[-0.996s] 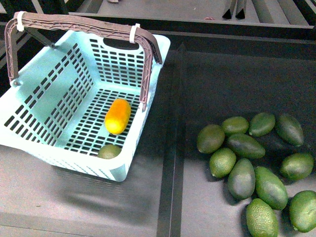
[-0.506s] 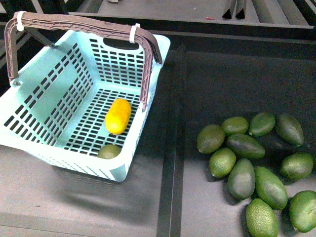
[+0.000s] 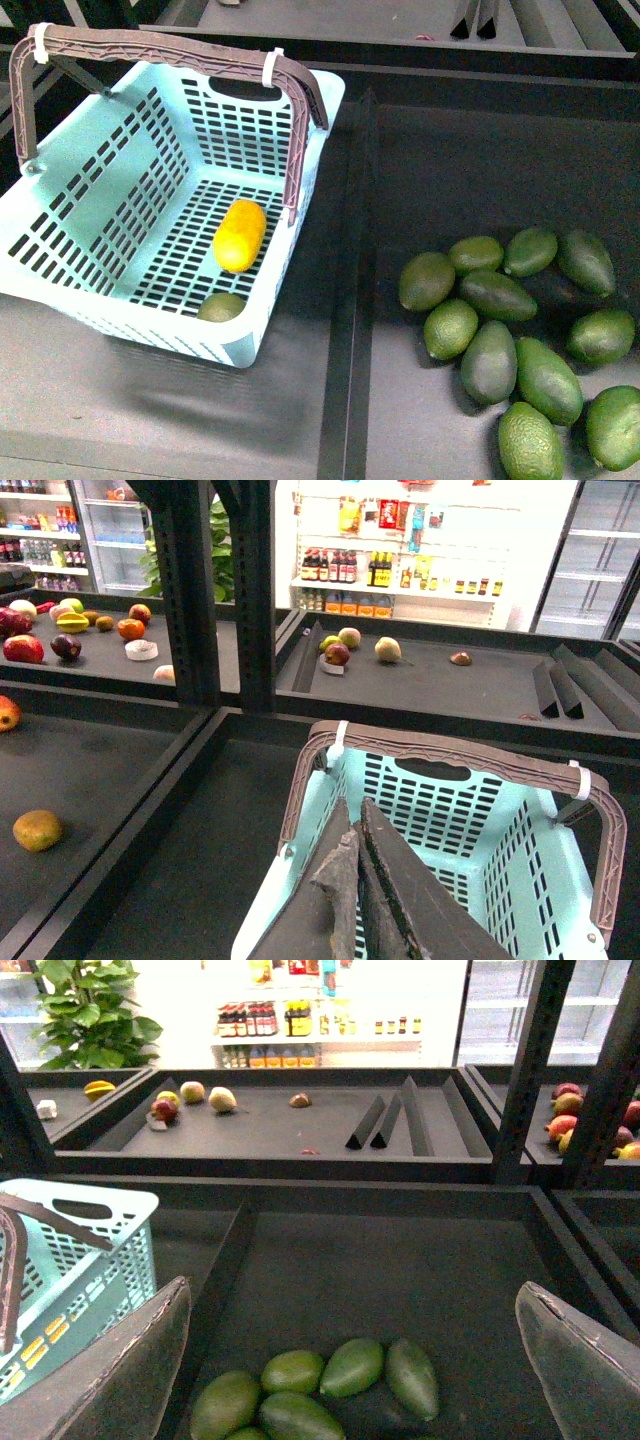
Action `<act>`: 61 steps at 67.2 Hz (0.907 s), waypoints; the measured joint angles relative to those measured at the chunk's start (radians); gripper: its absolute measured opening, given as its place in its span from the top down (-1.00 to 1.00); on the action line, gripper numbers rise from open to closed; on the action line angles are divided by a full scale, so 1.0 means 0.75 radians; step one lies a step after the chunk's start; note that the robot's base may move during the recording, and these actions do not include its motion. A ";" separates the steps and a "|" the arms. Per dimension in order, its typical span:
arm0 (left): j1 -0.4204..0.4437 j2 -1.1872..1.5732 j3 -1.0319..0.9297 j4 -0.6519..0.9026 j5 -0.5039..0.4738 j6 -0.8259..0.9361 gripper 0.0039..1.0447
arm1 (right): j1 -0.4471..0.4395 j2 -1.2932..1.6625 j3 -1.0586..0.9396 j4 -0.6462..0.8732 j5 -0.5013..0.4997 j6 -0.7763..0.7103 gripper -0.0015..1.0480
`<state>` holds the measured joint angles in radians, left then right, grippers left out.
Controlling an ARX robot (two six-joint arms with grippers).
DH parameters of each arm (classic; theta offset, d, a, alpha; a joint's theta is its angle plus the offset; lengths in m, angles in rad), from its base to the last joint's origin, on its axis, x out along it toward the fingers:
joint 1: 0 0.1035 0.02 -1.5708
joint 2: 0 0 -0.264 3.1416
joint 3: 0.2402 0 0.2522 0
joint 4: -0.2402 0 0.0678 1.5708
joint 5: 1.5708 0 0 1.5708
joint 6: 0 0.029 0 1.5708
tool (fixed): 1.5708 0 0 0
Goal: Pick mango and avocado into basket
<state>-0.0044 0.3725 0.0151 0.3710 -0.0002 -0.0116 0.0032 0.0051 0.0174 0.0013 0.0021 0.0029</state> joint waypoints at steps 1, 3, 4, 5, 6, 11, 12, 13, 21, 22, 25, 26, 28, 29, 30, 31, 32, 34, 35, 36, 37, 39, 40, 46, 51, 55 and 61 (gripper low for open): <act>0.000 -0.009 0.000 -0.008 0.000 0.000 0.96 | 0.000 0.000 0.000 0.000 0.000 0.000 -0.83; 0.000 -0.035 0.000 -0.033 0.000 0.000 0.96 | 0.000 0.000 0.000 0.000 0.000 0.000 -0.83; 0.000 -0.046 0.000 -0.043 0.000 0.000 0.96 | 0.000 0.000 0.000 0.000 0.000 0.000 -0.83; 0.000 -0.048 0.000 -0.046 0.000 0.000 0.96 | 0.000 0.000 0.000 0.000 0.000 0.000 -0.83; 0.000 -0.060 0.000 -0.056 0.000 0.000 0.96 | 0.000 0.000 0.000 0.000 0.000 0.000 -0.83; 0.000 -0.108 0.000 -0.105 0.000 0.000 0.96 | 0.000 0.000 0.000 0.000 0.000 0.000 -0.83; 0.000 -0.112 0.000 -0.109 0.000 0.000 0.96 | 0.000 0.000 0.000 0.000 0.000 0.000 -0.83; 0.000 -0.122 0.000 -0.119 0.000 0.001 0.96 | 0.000 0.000 0.000 0.000 0.000 0.000 -0.83; 0.000 -0.184 0.000 -0.180 0.000 0.001 0.96 | 0.000 0.000 0.000 0.000 0.000 0.000 -0.83; 0.000 -0.191 0.000 -0.188 0.000 0.000 0.96 | 0.000 0.000 0.000 0.000 0.000 0.000 -0.83; 0.000 -0.213 0.000 -0.210 0.000 0.000 0.96 | 0.000 0.000 0.000 0.000 0.000 0.000 -0.83; 0.000 -0.219 0.000 -0.216 0.000 0.000 0.96 | 0.000 0.000 0.000 0.000 0.000 0.000 -0.83; 0.000 -0.230 0.000 -0.227 0.000 0.000 0.96 | 0.000 0.000 0.000 0.000 0.000 0.000 -0.83; 0.000 -0.238 0.000 -0.234 0.000 0.001 0.96 | 0.000 0.000 0.000 0.000 0.000 0.000 -0.83; 0.000 -0.242 0.000 -0.239 0.000 0.001 0.96 | 0.000 0.000 0.000 0.000 0.000 0.000 -0.83; 0.000 -0.248 0.000 -0.245 0.000 0.000 0.96 | 0.000 0.000 0.000 0.000 0.000 0.000 -0.83; 0.000 -0.255 0.000 -0.253 0.000 0.001 0.96 | 0.000 0.000 0.000 0.000 0.000 0.000 -0.83; 0.000 -0.297 0.001 -0.302 -0.001 0.001 0.96 | 0.000 0.000 0.000 0.000 0.000 0.000 -0.83; 0.000 -0.322 0.001 -0.343 -0.001 0.001 0.96 | 0.000 0.000 0.000 0.000 -0.001 0.000 -0.83; 0.000 -0.366 0.000 -0.403 0.000 0.001 0.96 | 0.000 0.000 0.000 0.000 0.000 0.000 -0.83; 0.001 -0.402 0.000 -0.445 0.000 0.001 0.96 | 0.000 0.000 0.000 0.000 0.001 0.000 -0.83; 0.000 -0.467 0.001 -0.483 0.000 0.001 0.96 | 0.000 0.000 0.000 0.000 0.000 0.000 -0.83; 0.001 -0.477 0.001 -0.486 0.000 0.001 0.96 | 0.000 0.000 0.000 0.000 0.000 0.000 -0.83; 0.000 -0.487 0.001 -0.491 -0.001 0.001 0.96 | 0.000 -0.001 0.000 0.000 0.000 0.000 -0.83; 0.000 -0.488 0.001 -0.493 -0.001 0.001 0.96 | 0.000 -0.001 0.000 0.000 0.000 0.000 -0.83; 0.000 -0.488 0.001 -0.493 0.000 0.001 0.96 | 0.000 -0.001 0.000 0.000 0.000 0.000 -0.83; 0.000 -0.488 0.001 -0.493 -0.001 0.001 0.96 | 0.000 -0.001 0.000 0.000 0.000 0.000 -0.83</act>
<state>-0.0044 0.0063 0.0154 0.0013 -0.0006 -0.0109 0.0032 0.0048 0.0174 0.0013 0.0021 0.0029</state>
